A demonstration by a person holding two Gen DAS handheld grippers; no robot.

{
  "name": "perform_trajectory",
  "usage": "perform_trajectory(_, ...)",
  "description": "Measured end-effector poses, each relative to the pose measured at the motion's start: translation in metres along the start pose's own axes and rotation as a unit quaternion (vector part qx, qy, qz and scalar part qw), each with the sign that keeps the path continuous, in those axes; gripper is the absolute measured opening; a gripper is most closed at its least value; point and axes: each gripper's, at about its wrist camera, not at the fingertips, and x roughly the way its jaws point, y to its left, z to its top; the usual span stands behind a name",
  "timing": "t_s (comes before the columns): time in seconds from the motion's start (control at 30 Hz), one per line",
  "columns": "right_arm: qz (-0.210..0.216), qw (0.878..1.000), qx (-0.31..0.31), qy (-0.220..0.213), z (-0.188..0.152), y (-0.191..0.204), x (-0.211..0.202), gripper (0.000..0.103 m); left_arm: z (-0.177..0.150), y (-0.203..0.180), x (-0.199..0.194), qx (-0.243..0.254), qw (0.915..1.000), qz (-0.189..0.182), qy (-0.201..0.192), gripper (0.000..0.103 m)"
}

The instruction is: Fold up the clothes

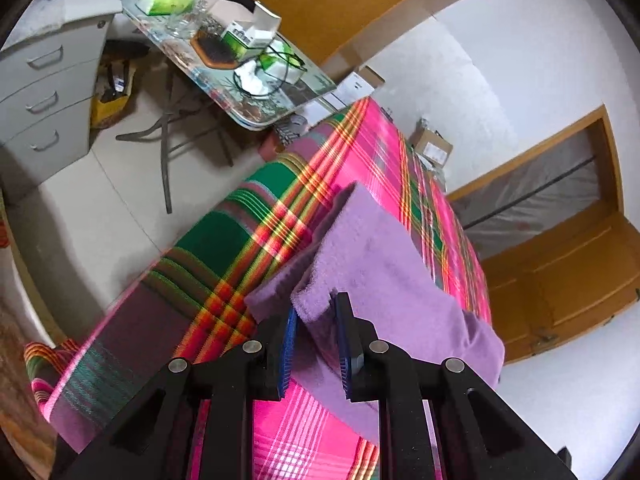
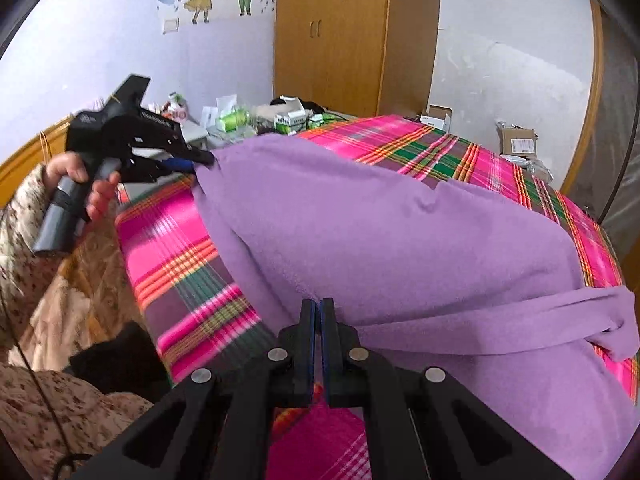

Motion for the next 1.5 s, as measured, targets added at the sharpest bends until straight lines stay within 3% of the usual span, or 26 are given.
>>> perform_trajectory(0.3, 0.021, 0.999, 0.018, 0.034, -0.019, -0.003, 0.019, 0.002, -0.003, 0.000, 0.004, 0.002, 0.9999, 0.016, -0.001, 0.019)
perform_trajectory(0.47, 0.056, 0.997, 0.036, 0.046, -0.021, -0.007, 0.018, 0.002, -0.008, -0.014, -0.003, 0.024, 0.9988, 0.040, -0.013, 0.019)
perform_trajectory(0.57, 0.055, 0.997, 0.043, 0.035, -0.024, -0.009, 0.011, 0.002, -0.013, -0.027, -0.013, 0.049, 0.9968, 0.055, -0.030, 0.019)
perform_trajectory(0.77, 0.028, 0.996, 0.085, 0.004, -0.034, -0.034, -0.016, 0.002, -0.033, -0.058, -0.027, 0.088, 0.9935, 0.048, -0.054, 0.017)
perform_trajectory(0.93, -0.029, 0.989, 0.145, -0.016, -0.055, -0.074, -0.053, 0.002, -0.063, -0.097, -0.017, 0.140, 0.9896, 0.010, -0.028, 0.017)
perform_trajectory(1.07, -0.113, 0.974, 0.193, -0.033, -0.081, -0.117, -0.103, 0.002, -0.089, -0.135, 0.008, 0.197, 0.9796, -0.032, 0.019, 0.017)
perform_trajectory(1.27, -0.291, 0.934, 0.209, -0.008, -0.119, -0.172, -0.196, 0.002, -0.131, -0.182, 0.045, 0.269, 0.9563, -0.080, 0.083, 0.019)
perform_trajectory(1.33, -0.350, 0.915, 0.199, 0.018, -0.126, -0.185, -0.221, 0.003, -0.143, -0.193, 0.056, 0.285, 0.9505, -0.079, 0.097, 0.020)
perform_trajectory(1.4, -0.419, 0.889, 0.180, 0.051, -0.132, -0.198, -0.239, 0.006, -0.154, -0.203, 0.067, 0.300, 0.9443, -0.077, 0.110, 0.020)
perform_trajectory(1.5, -0.445, 0.873, 0.188, 0.071, -0.139, -0.211, -0.245, 0.010, -0.170, -0.211, 0.077, 0.326, 0.9341, -0.073, 0.126, 0.024)
